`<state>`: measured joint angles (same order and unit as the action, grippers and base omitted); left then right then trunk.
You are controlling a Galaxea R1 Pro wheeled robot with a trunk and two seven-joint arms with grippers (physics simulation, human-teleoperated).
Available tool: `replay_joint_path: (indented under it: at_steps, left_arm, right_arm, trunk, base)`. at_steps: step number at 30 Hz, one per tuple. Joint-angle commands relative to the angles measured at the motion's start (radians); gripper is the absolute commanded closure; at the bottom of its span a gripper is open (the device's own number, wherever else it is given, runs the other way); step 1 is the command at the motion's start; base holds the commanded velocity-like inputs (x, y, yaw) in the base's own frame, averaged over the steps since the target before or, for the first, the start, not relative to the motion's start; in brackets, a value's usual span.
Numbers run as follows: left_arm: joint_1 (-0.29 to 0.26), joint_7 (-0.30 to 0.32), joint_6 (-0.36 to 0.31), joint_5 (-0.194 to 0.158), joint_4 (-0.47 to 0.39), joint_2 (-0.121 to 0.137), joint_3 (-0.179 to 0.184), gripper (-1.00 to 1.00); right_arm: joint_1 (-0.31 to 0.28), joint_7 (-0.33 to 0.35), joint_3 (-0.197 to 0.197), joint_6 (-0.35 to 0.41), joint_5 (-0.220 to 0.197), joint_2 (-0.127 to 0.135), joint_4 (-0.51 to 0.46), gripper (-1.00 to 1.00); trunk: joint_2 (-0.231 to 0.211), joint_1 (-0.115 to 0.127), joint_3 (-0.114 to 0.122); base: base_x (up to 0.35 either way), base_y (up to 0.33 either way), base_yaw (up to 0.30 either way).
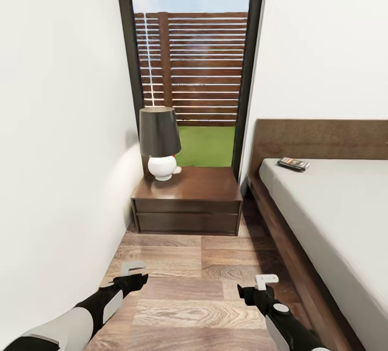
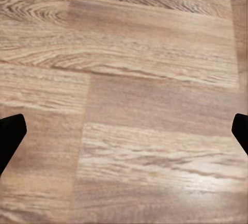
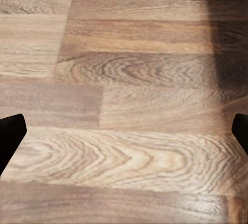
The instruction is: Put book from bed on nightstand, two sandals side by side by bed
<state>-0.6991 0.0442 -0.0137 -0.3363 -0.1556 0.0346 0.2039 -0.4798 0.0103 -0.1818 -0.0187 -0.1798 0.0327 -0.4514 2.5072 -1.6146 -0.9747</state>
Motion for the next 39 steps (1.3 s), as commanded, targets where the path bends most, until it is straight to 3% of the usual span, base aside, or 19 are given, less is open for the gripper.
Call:
replay_joint_path:
  at_steps: [1,12,32,39]
  left_arm:
    - [0.000,0.002,-0.001,-0.010,-0.001,0.001,0.008,-1.00]
    - [0.000,0.002,-0.001,-0.010,0.000,-0.001,0.008,-1.00]
    - [0.000,0.002,-0.001,-0.010,0.000,-0.001,0.008,-1.00]
    - [0.000,0.002,-0.001,-0.010,0.000,-0.001,0.008,-1.00]
  right_arm:
    - [-0.001,0.001,-0.006,-0.002,-0.010,0.001,0.000,-1.00]
    - [-0.001,0.001,-0.006,-0.003,-0.010,0.001,0.000,-1.00]
    - [-0.001,0.002,-0.007,-0.003,-0.011,0.001,0.000,-1.00]
    - [0.000,0.002,-0.007,-0.003,-0.011,0.001,0.000,-1.00]
  trunk:
    - [0.000,0.001,0.002]
    - [-0.002,0.006,0.030]
    - [-0.007,0.015,0.106]
    - [-0.056,0.041,0.127]
  base:
    - [0.000,0.000,0.000]
    - [0.000,0.000,0.000]
    - [0.000,0.000,0.000]
    - [0.000,0.000,0.000]
